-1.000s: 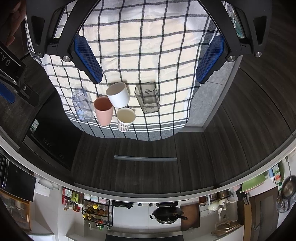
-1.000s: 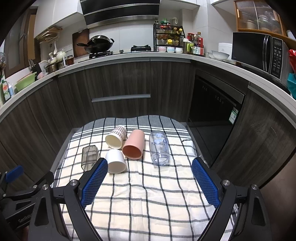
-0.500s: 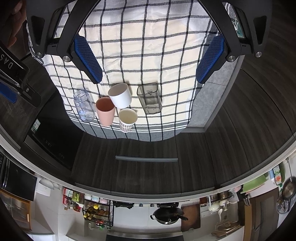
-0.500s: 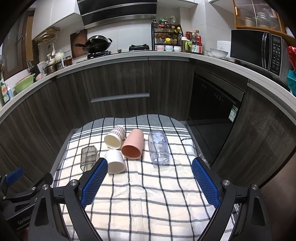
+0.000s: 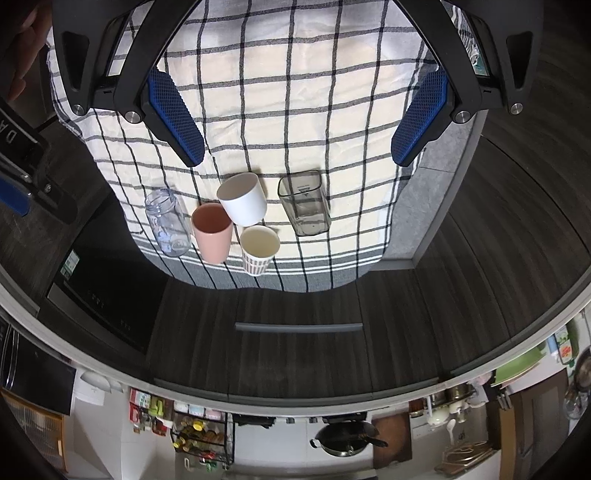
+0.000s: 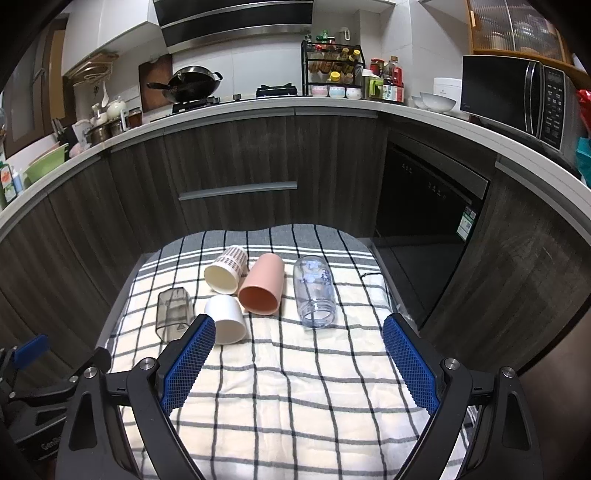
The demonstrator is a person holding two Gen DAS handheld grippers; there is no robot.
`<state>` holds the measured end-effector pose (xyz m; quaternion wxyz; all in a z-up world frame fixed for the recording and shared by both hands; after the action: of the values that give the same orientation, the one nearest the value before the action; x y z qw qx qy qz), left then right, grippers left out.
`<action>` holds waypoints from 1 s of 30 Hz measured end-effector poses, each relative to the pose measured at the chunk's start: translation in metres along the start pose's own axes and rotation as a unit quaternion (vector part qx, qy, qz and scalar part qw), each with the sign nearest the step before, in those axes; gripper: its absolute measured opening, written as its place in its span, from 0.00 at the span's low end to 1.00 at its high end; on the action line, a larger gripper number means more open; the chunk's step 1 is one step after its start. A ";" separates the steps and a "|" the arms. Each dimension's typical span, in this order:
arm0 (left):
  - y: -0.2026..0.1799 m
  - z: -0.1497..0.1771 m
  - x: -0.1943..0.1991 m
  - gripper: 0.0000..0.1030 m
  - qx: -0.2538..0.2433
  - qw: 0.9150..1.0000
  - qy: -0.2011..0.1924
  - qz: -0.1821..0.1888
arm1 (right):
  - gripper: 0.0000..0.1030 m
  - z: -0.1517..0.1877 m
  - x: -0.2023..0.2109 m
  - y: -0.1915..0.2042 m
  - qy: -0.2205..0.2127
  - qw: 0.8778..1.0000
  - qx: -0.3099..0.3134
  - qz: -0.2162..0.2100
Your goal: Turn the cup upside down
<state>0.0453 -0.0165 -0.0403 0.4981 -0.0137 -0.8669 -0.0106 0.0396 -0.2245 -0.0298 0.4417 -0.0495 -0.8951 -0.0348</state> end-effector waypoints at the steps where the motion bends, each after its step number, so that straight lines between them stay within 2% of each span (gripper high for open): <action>1: -0.002 -0.002 -0.004 1.00 -0.002 1.000 0.003 0.003 | 0.90 -0.001 -0.001 -0.001 0.001 1.000 -0.001 0.002; 10: -0.042 -0.043 -0.038 1.00 -0.041 0.998 0.033 0.032 | 0.90 -0.021 -0.019 -0.024 0.012 0.999 -0.022 0.022; 19: -0.091 -0.095 -0.075 1.00 -0.083 0.993 0.064 0.045 | 0.90 -0.054 -0.059 -0.060 0.053 0.996 -0.056 0.035; 24: -0.112 -0.122 -0.115 0.99 -0.084 0.987 0.117 0.066 | 0.90 -0.074 -0.079 -0.081 0.054 0.995 -0.076 0.035; 30: -0.135 -0.143 -0.166 0.95 -0.093 0.977 0.180 0.071 | 0.90 -0.095 -0.100 -0.095 0.049 0.994 -0.084 0.043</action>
<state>0.2478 -0.1584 -0.1118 0.6424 -0.1192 -0.7548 -0.0576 0.1639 -0.3347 -0.0530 0.4807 -0.1237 -0.8631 -0.0935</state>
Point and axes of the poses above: each gripper's, at about its wrist camera, not at the fingertips, and x roughly against the way its jaws point, y to its left, z to its underside, the point moved 2 cm from there along -x, roughly the way its jaws point, and after that the axes turned 13 degrees about y, right-handed, at the moved point
